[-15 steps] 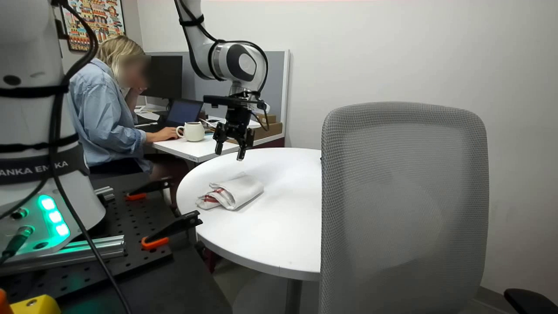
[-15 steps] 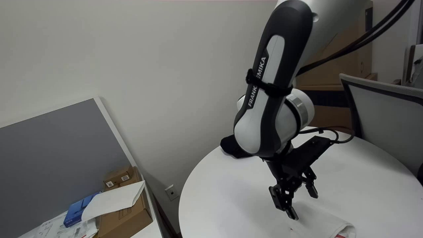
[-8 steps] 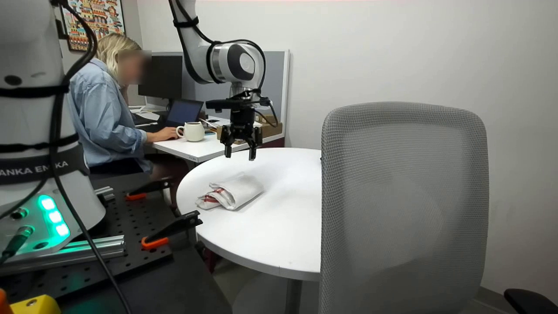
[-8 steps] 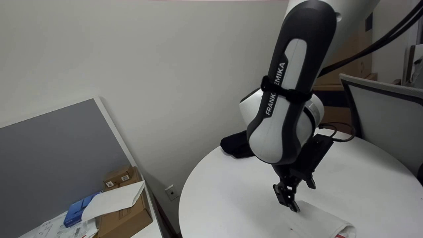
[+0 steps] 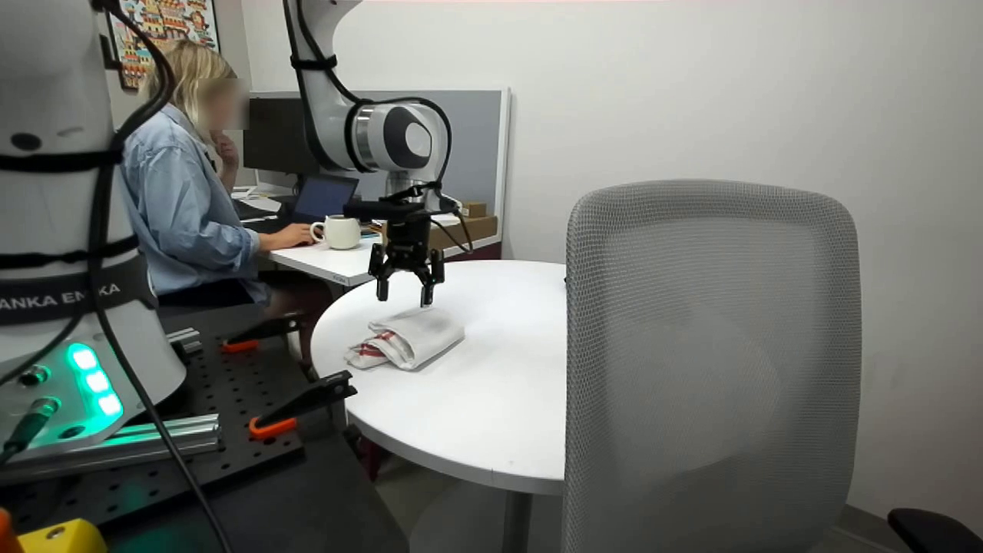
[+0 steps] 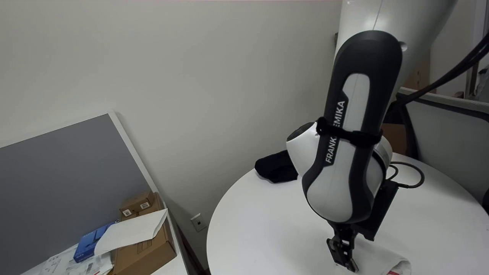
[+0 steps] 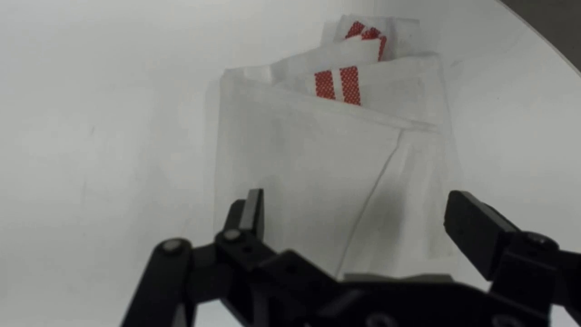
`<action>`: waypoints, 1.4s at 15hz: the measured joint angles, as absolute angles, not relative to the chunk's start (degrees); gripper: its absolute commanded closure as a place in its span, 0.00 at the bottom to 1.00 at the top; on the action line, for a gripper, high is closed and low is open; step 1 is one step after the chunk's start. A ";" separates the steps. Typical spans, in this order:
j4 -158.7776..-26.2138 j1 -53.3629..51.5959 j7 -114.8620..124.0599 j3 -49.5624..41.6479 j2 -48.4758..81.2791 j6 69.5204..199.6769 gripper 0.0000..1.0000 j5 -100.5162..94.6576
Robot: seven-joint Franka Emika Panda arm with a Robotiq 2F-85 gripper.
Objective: Fold the white towel in half and use it to wipe the table
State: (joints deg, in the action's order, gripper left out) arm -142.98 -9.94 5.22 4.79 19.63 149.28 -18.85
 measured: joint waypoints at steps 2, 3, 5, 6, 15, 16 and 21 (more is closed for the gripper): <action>-144.60 -9.63 4.41 4.72 19.61 149.90 0.00 -18.78; -145.37 -9.40 4.06 4.65 19.61 150.13 0.00 -18.78; -146.90 -9.08 3.01 4.34 19.60 150.66 0.00 -18.78; -147.60 -9.01 2.59 4.19 19.61 150.98 0.20 -18.78; -148.75 -9.04 2.06 1.23 23.84 158.44 0.31 -18.83; -148.23 -9.08 2.06 0.80 24.44 158.82 0.38 -18.83; -144.59 -10.09 2.27 -1.08 26.74 159.32 0.79 -18.83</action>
State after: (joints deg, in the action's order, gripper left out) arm -144.59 -10.09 2.27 -1.08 26.74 159.32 -18.83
